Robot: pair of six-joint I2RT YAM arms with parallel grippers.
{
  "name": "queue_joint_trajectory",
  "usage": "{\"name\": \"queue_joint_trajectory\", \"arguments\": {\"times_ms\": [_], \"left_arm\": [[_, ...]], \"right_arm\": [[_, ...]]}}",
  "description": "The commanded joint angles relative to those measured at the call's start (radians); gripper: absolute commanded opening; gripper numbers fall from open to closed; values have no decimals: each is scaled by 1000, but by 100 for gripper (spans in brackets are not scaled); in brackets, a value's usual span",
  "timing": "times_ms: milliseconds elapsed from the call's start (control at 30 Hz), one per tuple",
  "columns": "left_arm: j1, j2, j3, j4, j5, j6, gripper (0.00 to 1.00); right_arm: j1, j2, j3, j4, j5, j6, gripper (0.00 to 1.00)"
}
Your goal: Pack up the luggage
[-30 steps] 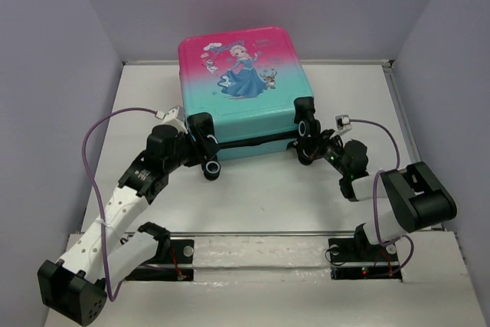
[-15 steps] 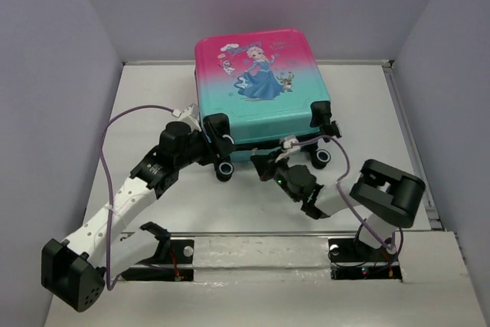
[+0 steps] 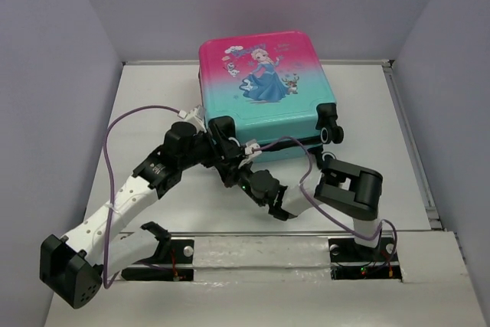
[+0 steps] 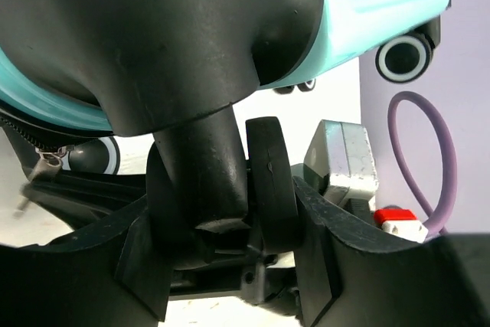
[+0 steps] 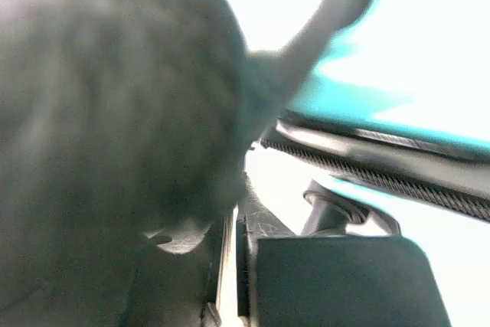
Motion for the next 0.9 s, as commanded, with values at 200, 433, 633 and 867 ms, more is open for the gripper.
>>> {"name": "queue_joint_trajectory", "arguments": {"times_ms": [200,433,633,867], "left_arm": [[-28,-124,23,465,-14,64,67],[-27,-132,25,428,-59,63,97],[-27,-138,11,427,-77,50,99],[-27,-164,-13,430,-122,46,99]], "right_arm": [[90,-438,-199,-423,-84,65,79],[35,-584,-93,-727,-10,16,93],[-44,-584,3,-725,-34,-2,94],[-65,-495,103,-612,10,2,94]]}}
